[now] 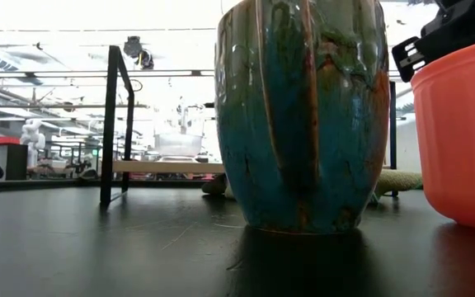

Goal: Stack small to large cups/mugs on shelf
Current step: Put the orange mug on the shelf

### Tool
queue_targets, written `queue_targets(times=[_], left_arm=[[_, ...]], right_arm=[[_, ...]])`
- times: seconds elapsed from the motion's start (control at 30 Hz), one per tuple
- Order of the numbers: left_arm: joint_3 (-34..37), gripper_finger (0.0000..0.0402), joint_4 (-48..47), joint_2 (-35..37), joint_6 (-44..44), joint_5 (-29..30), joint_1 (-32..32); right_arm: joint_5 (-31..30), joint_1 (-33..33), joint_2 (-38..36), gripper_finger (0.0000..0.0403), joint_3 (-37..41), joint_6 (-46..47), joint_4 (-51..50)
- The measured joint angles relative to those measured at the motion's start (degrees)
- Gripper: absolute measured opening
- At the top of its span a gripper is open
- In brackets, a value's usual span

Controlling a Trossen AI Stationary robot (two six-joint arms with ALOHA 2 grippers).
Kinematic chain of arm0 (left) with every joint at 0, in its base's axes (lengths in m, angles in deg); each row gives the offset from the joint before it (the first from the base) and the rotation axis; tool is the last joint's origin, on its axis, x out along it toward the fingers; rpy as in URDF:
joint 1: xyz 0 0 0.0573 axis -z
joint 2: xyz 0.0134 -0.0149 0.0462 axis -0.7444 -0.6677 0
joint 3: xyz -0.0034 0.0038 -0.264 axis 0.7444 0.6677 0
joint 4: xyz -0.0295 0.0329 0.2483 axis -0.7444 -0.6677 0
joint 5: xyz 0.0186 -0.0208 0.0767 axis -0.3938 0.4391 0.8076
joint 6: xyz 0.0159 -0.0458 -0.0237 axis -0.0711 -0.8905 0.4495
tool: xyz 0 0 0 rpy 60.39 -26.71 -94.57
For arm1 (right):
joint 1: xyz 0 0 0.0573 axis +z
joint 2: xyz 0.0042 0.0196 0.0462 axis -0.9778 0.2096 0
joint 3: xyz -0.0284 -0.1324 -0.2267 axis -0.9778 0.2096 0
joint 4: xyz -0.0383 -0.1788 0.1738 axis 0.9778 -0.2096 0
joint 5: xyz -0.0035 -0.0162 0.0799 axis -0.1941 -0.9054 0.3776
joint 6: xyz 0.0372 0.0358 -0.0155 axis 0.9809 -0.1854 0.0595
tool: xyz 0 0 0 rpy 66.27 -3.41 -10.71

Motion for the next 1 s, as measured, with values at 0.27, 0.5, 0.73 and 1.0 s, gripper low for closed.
queue_targets(times=[0.27, 0.5, 0.73, 1.0], left_arm=[[20.11, 0.0000, 2.22, 15.38, -9.67, 13.36, 5.49], [48.09, 0.0000, 20.54, 32.42, -13.69, 17.06, 8.82], [72.49, 0.0000, 39.04, 46.74, -15.08, 17.80, 10.90], [89.88, 0.0000, 50.80, 57.35, -15.09, 20.80, 12.42]], right_arm=[[0.10, 3.69, 3.87, 0.0000, -3.63, 0.47, -0.42], [0.06, 5.46, 8.08, 0.0000, -7.69, -1.16, -0.95], [-0.09, 6.10, 10.20, 0.0000, -9.30, -2.93, -3.32], [-0.09, 6.10, 14.87, 0.0000, -12.83, -0.99, -3.94]])
